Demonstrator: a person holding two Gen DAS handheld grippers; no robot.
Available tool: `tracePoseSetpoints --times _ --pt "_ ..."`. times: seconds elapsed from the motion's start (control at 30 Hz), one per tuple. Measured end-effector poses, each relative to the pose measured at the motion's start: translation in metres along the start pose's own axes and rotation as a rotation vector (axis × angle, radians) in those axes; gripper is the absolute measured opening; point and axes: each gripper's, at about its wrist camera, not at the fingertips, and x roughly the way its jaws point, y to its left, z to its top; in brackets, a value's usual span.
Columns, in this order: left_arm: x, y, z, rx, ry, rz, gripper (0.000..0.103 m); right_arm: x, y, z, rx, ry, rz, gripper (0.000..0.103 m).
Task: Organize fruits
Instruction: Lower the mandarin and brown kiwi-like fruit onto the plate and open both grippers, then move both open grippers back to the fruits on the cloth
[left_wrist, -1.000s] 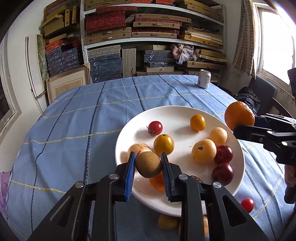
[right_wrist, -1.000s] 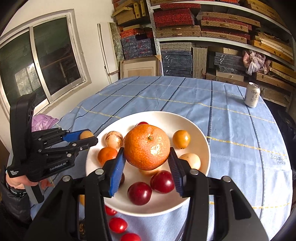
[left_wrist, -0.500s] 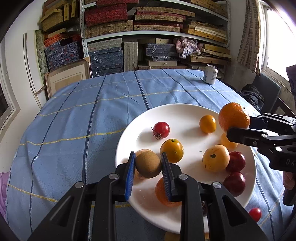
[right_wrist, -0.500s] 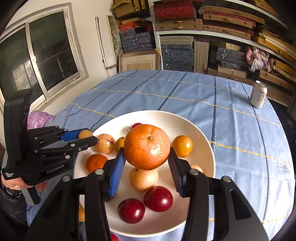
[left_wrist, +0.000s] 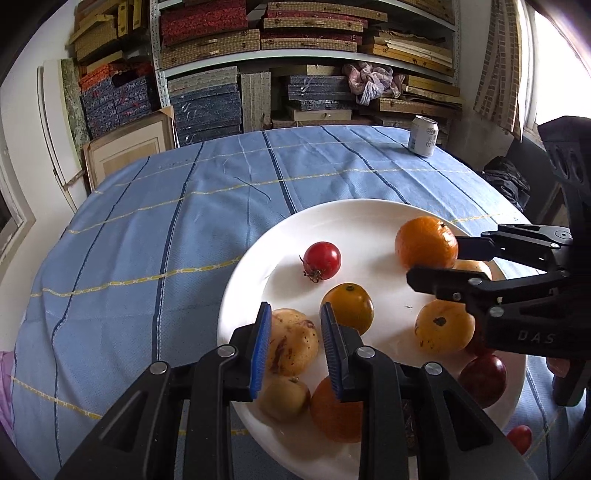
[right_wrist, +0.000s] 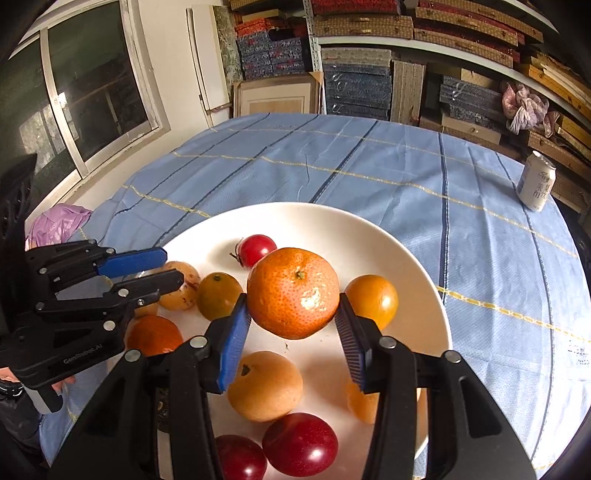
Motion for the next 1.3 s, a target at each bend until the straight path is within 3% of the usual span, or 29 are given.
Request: tracePoseSetpoints --times 0.1,0.13,0.17,0.2,0.23,0.37,0.63,0.9,1.1,1.3 --pt "0.001 0.003 0.001 -0.019 -0.004 -0.018 0.028 0.005 -0.002 -0.002 0.009 0.013 -0.004 0.048" --pt "0.0 0.004 0.001 -0.028 -0.012 -0.032 0.035 0.004 -0.004 -0.002 0.021 0.005 0.0 0.054" --pt "-0.001 0.005 0.0 -0.033 -0.018 -0.03 0.062 0.002 -0.006 -0.002 0.032 0.001 0.009 0.073" --pt "-0.002 0.005 0.0 -0.032 -0.028 -0.011 0.077 -0.001 -0.008 -0.001 0.051 -0.013 0.014 0.08" --pt "-0.003 0.005 0.0 -0.028 -0.037 0.011 0.084 -0.004 -0.009 0.0 0.061 -0.029 0.015 0.083" --pt "-0.01 0.002 0.002 -0.028 -0.053 -0.014 0.092 -0.016 -0.01 0.003 0.054 -0.052 0.008 0.089" --pt "-0.032 0.002 -0.001 -0.03 -0.091 0.004 0.096 -0.063 -0.012 -0.007 0.074 -0.109 0.012 0.093" --pt "-0.081 -0.007 -0.048 0.027 -0.145 -0.005 0.096 -0.119 0.017 -0.071 -0.02 -0.115 -0.009 0.095" --pt "-0.111 -0.015 -0.097 -0.011 -0.11 -0.149 0.096 -0.135 0.046 -0.13 -0.078 -0.074 0.022 0.095" --pt "-0.123 -0.064 -0.142 0.089 -0.069 -0.259 0.096 -0.122 0.049 -0.152 -0.104 -0.01 0.026 0.095"
